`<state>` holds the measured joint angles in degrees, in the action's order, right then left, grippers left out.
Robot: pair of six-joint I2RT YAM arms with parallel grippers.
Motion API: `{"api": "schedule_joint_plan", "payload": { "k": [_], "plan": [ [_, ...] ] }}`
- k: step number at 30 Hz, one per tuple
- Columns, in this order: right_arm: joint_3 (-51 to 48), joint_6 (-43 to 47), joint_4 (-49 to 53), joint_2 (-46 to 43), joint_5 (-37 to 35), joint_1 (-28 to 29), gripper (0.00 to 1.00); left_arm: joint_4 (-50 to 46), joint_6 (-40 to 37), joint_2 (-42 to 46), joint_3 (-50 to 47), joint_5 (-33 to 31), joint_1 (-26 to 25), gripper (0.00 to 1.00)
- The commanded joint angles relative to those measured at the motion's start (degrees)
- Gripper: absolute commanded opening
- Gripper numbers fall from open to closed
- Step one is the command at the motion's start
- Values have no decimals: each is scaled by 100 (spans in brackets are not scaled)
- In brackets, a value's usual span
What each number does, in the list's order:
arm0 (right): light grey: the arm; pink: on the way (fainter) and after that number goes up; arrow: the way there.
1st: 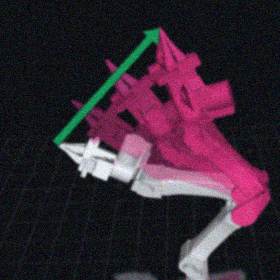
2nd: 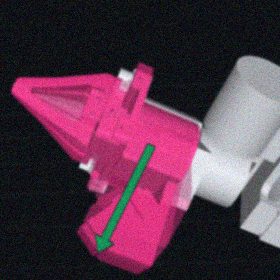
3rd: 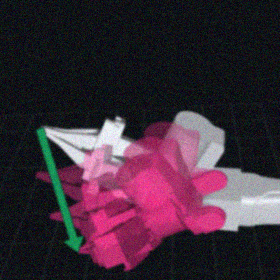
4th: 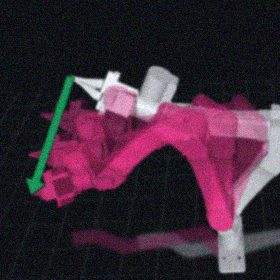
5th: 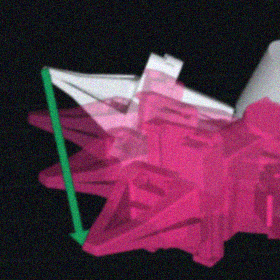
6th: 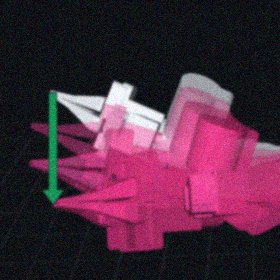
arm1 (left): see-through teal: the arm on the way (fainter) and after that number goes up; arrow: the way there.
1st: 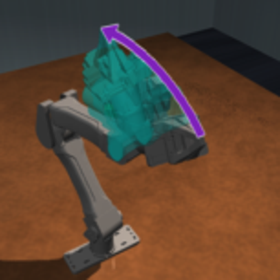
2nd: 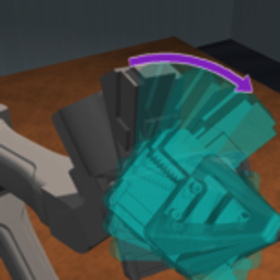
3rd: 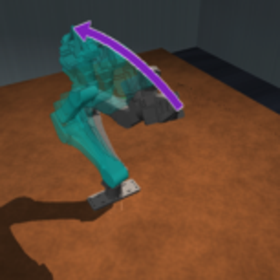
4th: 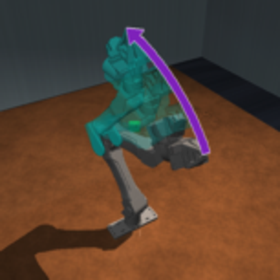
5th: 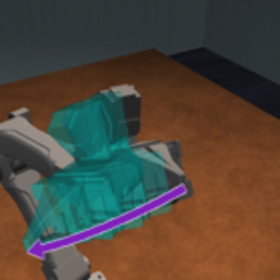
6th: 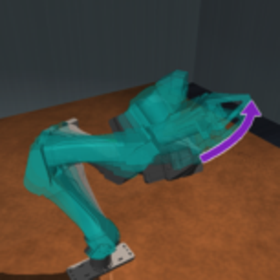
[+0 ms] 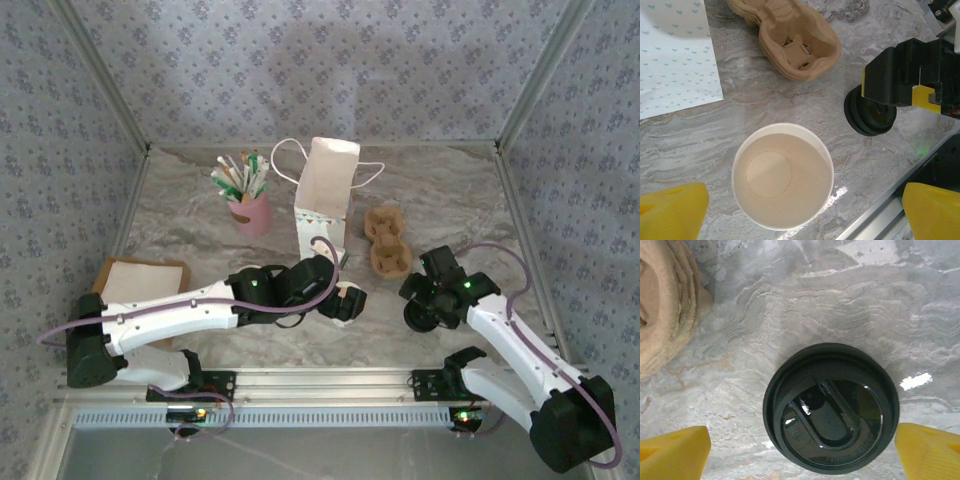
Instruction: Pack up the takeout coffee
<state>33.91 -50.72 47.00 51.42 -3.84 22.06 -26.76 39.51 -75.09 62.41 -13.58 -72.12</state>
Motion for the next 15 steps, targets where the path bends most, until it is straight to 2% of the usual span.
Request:
{"api": "schedule_joint_plan", "payload": {
  "k": [1, 5, 15],
  "plan": [
    [-254, 857, -74, -315, 95, -167, 94, 109, 21, 75, -48, -131, 4, 100],
    [-555, 1094, -579, -385, 600, -423, 89, 110, 36, 38, -30, -85, 36, 99],
    [-658, 1275, -848, -24, 578, -515, 82, 101, 63, 17, -41, -67, 52, 99]
  ]
}}
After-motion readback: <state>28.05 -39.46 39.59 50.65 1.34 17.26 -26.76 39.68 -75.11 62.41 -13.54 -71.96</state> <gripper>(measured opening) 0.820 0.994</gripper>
